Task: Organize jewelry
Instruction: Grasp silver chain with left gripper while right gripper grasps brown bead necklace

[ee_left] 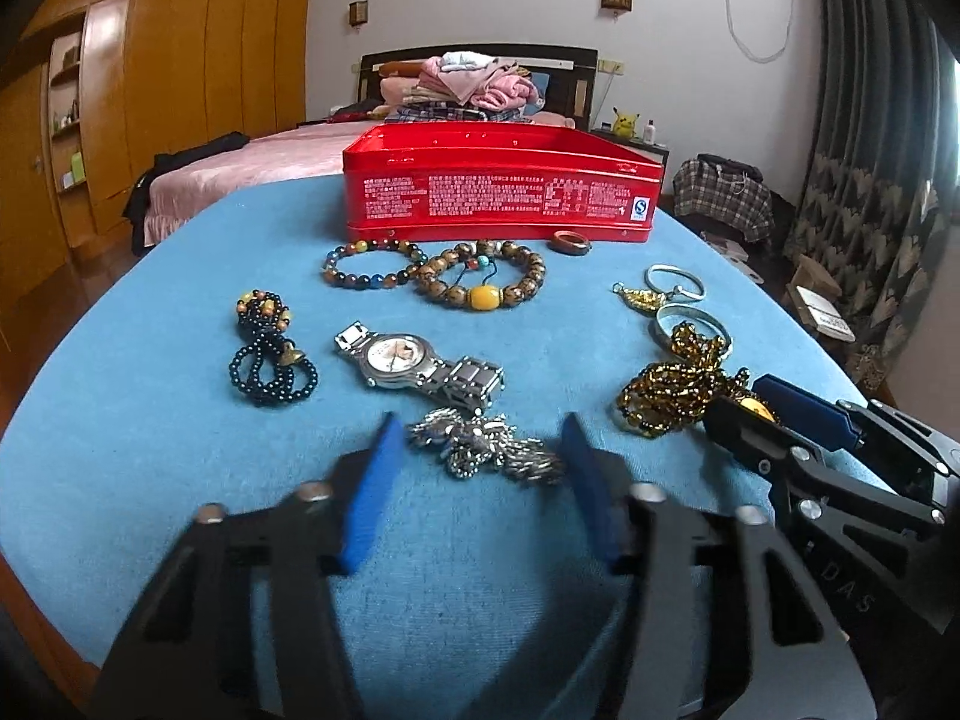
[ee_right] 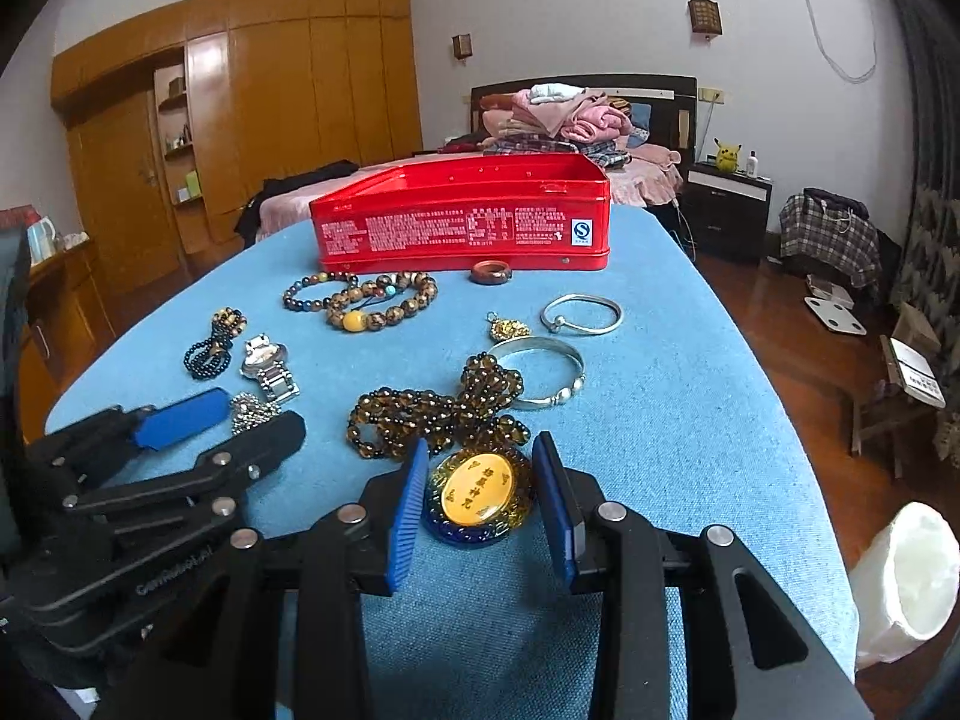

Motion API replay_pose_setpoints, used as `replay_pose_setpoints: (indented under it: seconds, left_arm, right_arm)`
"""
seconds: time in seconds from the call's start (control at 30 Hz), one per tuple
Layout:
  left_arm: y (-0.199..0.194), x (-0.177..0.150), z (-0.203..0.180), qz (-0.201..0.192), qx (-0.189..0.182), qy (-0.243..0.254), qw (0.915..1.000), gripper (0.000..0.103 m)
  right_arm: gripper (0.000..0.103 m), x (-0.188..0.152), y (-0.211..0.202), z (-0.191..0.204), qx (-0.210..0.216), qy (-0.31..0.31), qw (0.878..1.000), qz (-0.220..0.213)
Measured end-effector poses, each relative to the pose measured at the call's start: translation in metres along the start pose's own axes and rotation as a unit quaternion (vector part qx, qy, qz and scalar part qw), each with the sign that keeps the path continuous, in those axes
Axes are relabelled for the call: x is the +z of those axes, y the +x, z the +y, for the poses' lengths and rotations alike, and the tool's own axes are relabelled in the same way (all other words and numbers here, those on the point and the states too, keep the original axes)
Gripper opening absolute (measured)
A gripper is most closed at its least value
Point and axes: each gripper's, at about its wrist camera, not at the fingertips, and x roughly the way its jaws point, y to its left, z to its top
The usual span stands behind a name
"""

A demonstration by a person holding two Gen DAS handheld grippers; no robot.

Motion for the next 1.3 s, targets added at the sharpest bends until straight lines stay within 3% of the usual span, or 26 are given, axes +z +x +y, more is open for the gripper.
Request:
replay_pose_setpoints:
  seconds: [0.13, 0.23, 0.3, 0.57, 0.83, 0.93, 1.13, 1.2, 1.3]
  left_arm:
    - [0.0, 0.0, 0.005, -0.005, -0.003, -0.001, 1.0, 0.021]
    - [-0.002, 0.002, 0.012, -0.003, -0.013, -0.008, 0.9999, 0.02]
    - [-0.003, 0.003, 0.019, -0.003, -0.012, -0.019, 0.9997, 0.019]
    - [-0.014, 0.006, 0.041, -0.012, 0.004, -0.026, 0.9996, 0.019]
    - [-0.009, 0.003, 0.043, 0.004, -0.006, -0.017, 0.9998, 0.02]
    - [-0.006, 0.004, 0.043, 0.005, -0.007, -0.019, 0.9998, 0.022]
    - [-0.002, 0.005, 0.044, 0.003, -0.008, -0.019, 0.9998, 0.022]
    - [-0.001, 0.005, 0.042, 0.001, -0.005, -0.015, 0.9999, 0.021]
    - [-0.002, 0.004, 0.042, -0.003, -0.006, -0.014, 0.9999, 0.018]
  right_arm:
    - [0.036, 0.002, 0.0, 0.0, 0.0, 0.002, 1.0, 0.0]
    - [0.041, 0.006, -0.002, 0.001, 0.008, 0.007, 1.0, -0.002]
    - [0.05, 0.01, -0.004, 0.001, 0.023, 0.016, 1.0, -0.002]
    - [0.053, 0.02, 0.004, 0.013, 0.029, 0.012, 0.999, 0.014]
    - [0.06, 0.024, 0.025, 0.02, 0.008, 0.0, 0.999, 0.043]
    - [0.063, 0.023, 0.03, 0.015, 0.019, 0.014, 0.999, 0.042]
    - [0.061, 0.024, 0.031, 0.011, 0.026, 0.024, 0.999, 0.037]
    - [0.049, 0.024, 0.031, 0.008, 0.029, 0.028, 0.999, 0.034]
    - [0.046, 0.024, 0.03, 0.005, 0.043, 0.025, 0.998, 0.035]
